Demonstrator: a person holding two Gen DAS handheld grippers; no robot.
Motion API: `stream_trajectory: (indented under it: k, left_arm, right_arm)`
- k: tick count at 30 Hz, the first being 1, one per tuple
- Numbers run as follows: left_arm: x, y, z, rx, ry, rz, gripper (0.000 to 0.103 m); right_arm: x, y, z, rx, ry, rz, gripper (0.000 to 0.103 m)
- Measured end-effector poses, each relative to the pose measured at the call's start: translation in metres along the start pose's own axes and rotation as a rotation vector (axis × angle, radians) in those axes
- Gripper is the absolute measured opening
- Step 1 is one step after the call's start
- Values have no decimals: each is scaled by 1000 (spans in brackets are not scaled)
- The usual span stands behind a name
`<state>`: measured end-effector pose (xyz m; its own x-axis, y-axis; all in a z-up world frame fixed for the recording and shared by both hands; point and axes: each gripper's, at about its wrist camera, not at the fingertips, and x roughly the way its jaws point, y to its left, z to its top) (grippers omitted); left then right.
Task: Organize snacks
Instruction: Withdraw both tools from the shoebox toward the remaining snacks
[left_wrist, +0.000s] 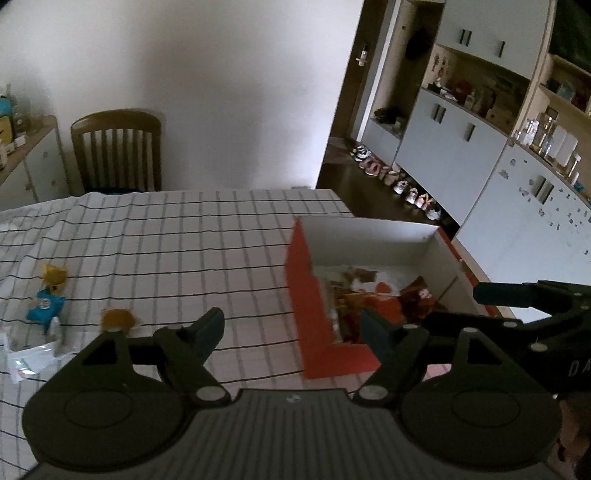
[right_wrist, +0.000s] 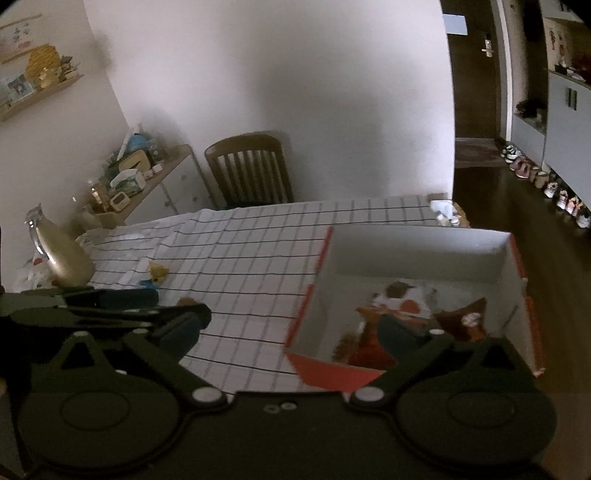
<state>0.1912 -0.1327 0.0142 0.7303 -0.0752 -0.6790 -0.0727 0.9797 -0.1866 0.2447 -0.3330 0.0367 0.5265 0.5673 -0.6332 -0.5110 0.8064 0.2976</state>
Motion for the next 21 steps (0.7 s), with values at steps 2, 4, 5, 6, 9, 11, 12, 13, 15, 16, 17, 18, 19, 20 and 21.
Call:
stream_trajectory:
  k: [2,4,5,6,9,11,12,13,15,16,17,18,19,20,21]
  left_arm:
    - [-5,15,-2,-5,0,4,81]
    - [-10,32,-3,-9,1,9,81]
    - [-12,39,-4,-10,1,11,81]
    - [-14,48,-4,-11,-1,13,81]
    - [-19,75,-8,-16,0,25,81]
    - [-21,91,-11,-14,2,36,81]
    - [-22,100,-12,-14,3,40,81]
    - [-23,109,-13,-17,7,45,81]
    - [-23,126,-15,-28,11,57,81]
    - [-23,134,-16,-32,13,63,81]
    - [-23,143,-17,-36,13,67,81]
    - [-23,152,-18,-37,15,69,81]
    - [-22,160,-18,-35,19,70,81]
    - [-22,168,-20,-34,23,72,81]
    - [-21,176,-22,-31,29,73,81]
  right_arm:
    - [7,13,1,2,4,5,103]
    - [14,26,2,3,8,8,103]
    - [18,33,3,3,10,11,103]
    - [21,40,3,1,13,12,103]
    - [32,61,5,-8,18,14,103]
    - [39,72,5,-17,20,11,103]
    - [44,79,5,-22,23,11,103]
    - [47,83,4,-23,26,9,103]
    - [57,94,5,-24,34,4,103]
    - [61,98,5,-25,39,2,103]
    - [66,103,5,-26,44,-5,103]
    - [70,107,5,-25,47,-8,103]
    - [75,111,5,-24,51,-9,103]
    - [78,114,5,-24,55,-11,103]
    - [83,118,6,-25,59,-16,103]
